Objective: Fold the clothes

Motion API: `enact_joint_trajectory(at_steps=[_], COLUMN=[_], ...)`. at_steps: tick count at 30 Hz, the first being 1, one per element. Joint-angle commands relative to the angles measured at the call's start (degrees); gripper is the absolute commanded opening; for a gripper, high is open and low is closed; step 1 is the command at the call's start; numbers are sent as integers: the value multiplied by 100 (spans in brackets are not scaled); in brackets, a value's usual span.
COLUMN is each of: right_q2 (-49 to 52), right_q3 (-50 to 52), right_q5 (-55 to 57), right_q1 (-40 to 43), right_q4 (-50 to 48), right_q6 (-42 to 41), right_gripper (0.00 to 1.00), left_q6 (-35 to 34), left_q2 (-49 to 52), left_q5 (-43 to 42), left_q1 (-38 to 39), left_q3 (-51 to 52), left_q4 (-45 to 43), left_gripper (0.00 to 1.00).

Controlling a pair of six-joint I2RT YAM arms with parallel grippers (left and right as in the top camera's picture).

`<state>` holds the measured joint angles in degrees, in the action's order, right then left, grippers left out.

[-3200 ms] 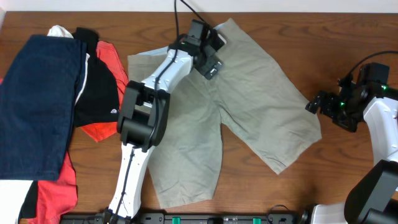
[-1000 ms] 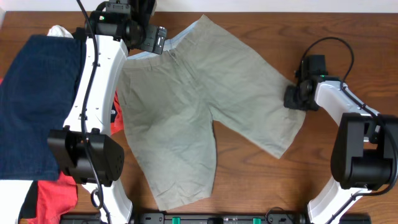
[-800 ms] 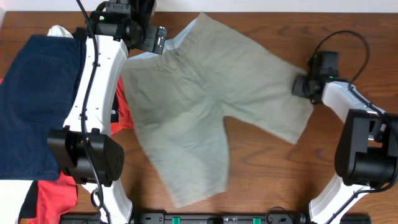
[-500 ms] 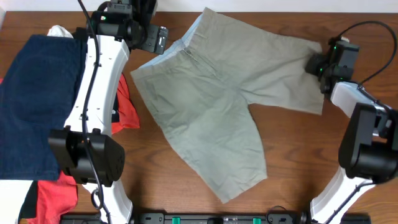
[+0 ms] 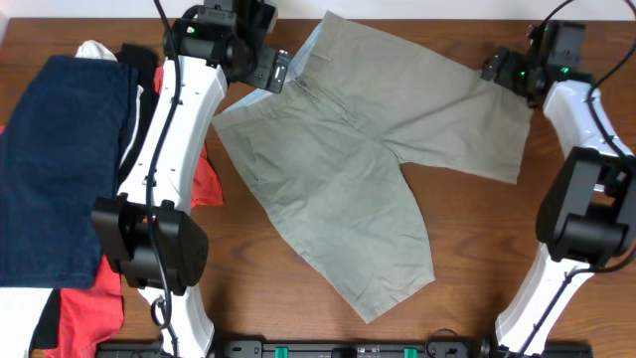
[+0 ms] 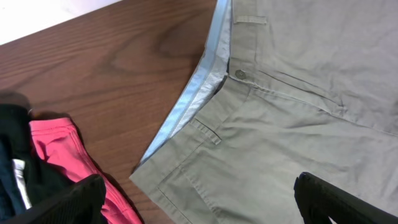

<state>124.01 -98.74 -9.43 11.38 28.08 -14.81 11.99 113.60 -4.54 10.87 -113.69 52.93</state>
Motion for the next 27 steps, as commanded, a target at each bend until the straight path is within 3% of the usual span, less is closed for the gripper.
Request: enact_joint_trajectory(at_steps=[1, 7, 13, 15, 19, 27], right_q2=[-468, -951, -957, -957, -957, -957], right_q3=[-315, -321, 87, 446, 1287, 2341], right_q5=[-155, -387, -868, -938, -1467, -1506], right_q1=[120, 33, -426, -640, -1058, -1735], right_q4=[739, 2763, 4183, 4203, 3901, 3309], right_q6=[225, 306, 1283, 1346, 1606, 1613], right_gripper=[99, 99, 99, 95, 76, 61], left_q6=[2, 35, 31, 28, 31, 31], left_q2=[44, 42, 42, 44, 44, 42], left_q5=[-28, 267, 264, 264, 264, 262], left_q1=[-57, -151, -334, -385, -457, -470], left_q3=[28, 28, 28, 28, 28, 28], left_q4=[15, 17, 17, 20, 20, 35], left_gripper=[98, 98, 98, 98, 98, 98])
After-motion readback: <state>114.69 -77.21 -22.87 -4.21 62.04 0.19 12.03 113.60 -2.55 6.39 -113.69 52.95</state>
